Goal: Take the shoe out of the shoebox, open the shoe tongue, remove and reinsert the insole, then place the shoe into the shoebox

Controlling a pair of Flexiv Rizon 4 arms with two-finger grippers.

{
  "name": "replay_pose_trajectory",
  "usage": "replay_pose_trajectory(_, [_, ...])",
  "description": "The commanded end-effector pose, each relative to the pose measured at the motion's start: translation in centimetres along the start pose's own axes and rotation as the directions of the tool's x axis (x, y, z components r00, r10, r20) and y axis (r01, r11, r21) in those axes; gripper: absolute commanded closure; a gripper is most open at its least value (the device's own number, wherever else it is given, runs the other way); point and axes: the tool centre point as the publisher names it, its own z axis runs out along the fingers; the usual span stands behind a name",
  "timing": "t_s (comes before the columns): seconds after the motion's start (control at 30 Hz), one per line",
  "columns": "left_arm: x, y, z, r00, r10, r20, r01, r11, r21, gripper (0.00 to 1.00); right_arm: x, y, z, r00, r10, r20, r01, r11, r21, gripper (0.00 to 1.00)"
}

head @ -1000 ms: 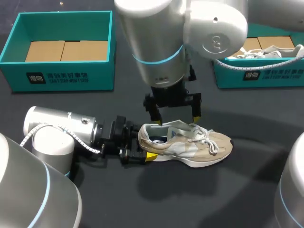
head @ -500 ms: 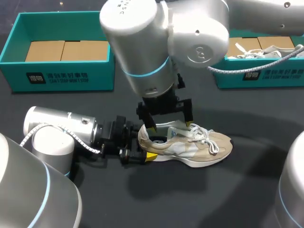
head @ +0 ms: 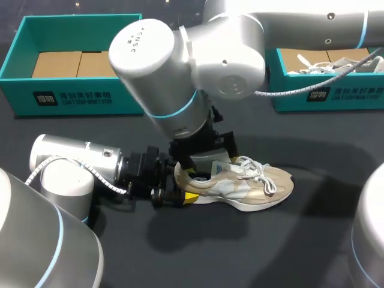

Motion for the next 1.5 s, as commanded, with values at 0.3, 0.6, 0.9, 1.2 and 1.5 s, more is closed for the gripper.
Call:
replay_pose_trajectory(0.3, [0.3, 0.3, 0.0, 1.000, 0.000, 0.002, 0.000, 1.000, 0.000, 1.00, -0.4, 0.0, 1.6, 0.762, 0.619, 0.189, -0.612, 0.784, -0.103, 0.00])
replay_pose_trajectory(0.6, [0.3, 0.3, 0.0, 1.000, 0.000, 0.002, 0.000, 1.000, 0.000, 1.00, -0.9, 0.1, 3.8, 0.749, 0.641, 0.167, -0.635, 0.767, -0.093, 0.00])
replay_pose_trajectory(0.9, [0.3, 0.3, 0.0, 1.000, 0.000, 0.002, 0.000, 1.000, 0.000, 1.00, -2.2, -0.5, 4.6, 0.730, 0.666, 0.154, -0.662, 0.745, -0.085, 0.00])
replay_pose_trajectory(1.2, [0.3, 0.3, 0.0, 1.000, 0.000, 0.002, 0.000, 1.000, 0.000, 1.00, -4.4, -0.5, 4.2, 0.720, 0.680, 0.142, -0.675, 0.733, -0.083, 0.00])
replay_pose_trajectory(1.5, [0.3, 0.3, 0.0, 1.000, 0.000, 0.002, 0.000, 1.000, 0.000, 1.00, -6.4, 0.3, 3.3, 0.737, 0.657, 0.159, -0.663, 0.749, -0.026, 0.14])
